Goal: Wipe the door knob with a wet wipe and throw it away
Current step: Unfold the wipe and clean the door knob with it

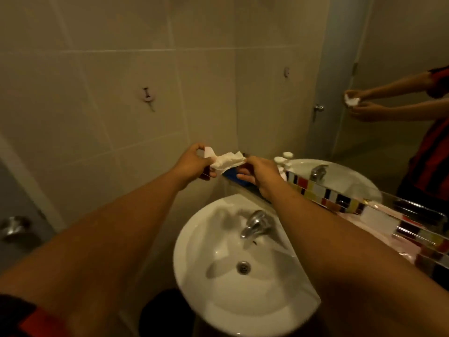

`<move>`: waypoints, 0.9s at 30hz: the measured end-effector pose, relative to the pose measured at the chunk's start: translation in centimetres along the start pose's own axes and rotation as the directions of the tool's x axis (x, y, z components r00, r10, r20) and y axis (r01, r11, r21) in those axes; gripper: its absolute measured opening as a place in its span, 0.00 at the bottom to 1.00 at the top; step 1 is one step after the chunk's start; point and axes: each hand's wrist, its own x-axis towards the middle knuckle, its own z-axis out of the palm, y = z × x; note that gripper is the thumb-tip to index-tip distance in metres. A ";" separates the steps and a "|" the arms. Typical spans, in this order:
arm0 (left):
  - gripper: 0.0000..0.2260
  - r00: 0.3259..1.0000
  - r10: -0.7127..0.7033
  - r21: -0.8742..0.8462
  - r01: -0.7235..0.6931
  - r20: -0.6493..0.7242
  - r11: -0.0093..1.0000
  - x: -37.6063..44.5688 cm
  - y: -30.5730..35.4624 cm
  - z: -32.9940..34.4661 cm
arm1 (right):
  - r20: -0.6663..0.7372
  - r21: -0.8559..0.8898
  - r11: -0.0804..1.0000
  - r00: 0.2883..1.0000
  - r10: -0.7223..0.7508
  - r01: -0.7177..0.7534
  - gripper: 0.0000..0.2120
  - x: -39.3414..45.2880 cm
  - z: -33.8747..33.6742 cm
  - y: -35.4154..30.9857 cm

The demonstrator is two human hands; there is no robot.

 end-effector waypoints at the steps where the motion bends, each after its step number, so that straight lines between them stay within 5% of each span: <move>1: 0.12 0.999 -0.032 -0.026 0.031 -0.036 0.999 -1.1 -0.4 -2.5 | 0.036 0.041 0.999 0.999 0.013 -0.014 0.06 -0.7 2.4 0.5; 5: 0.16 0.978 -0.162 -0.120 0.146 -0.134 0.982 -6.3 -2.2 -11.2 | 0.202 0.119 0.990 0.978 0.049 -0.074 0.06 -3.5 11.1 3.3; 8: 0.08 0.959 -0.203 -0.092 0.188 -0.199 0.978 -9.8 -3.6 -16.5 | 0.294 0.151 0.982 0.954 0.062 -0.110 0.09 -5.8 16.9 5.5; 13: 0.09 0.914 -0.341 -0.161 0.311 -0.220 0.937 -14.2 -6.3 -22.2 | 0.305 0.169 0.979 0.951 0.059 -0.115 0.08 -8.6 23.2 8.4; 19: 0.13 0.959 -0.262 0.019 0.266 -0.106 0.964 -17.5 -11.4 -28.4 | 0.320 0.027 0.986 0.936 0.147 -0.164 0.18 -9.9 28.2 12.0; 27: 0.18 0.923 -0.200 0.206 0.277 -0.328 0.938 -18.1 -15.0 -33.1 | 0.527 -0.199 0.925 0.761 0.379 -0.323 0.20 -9.8 32.7 14.3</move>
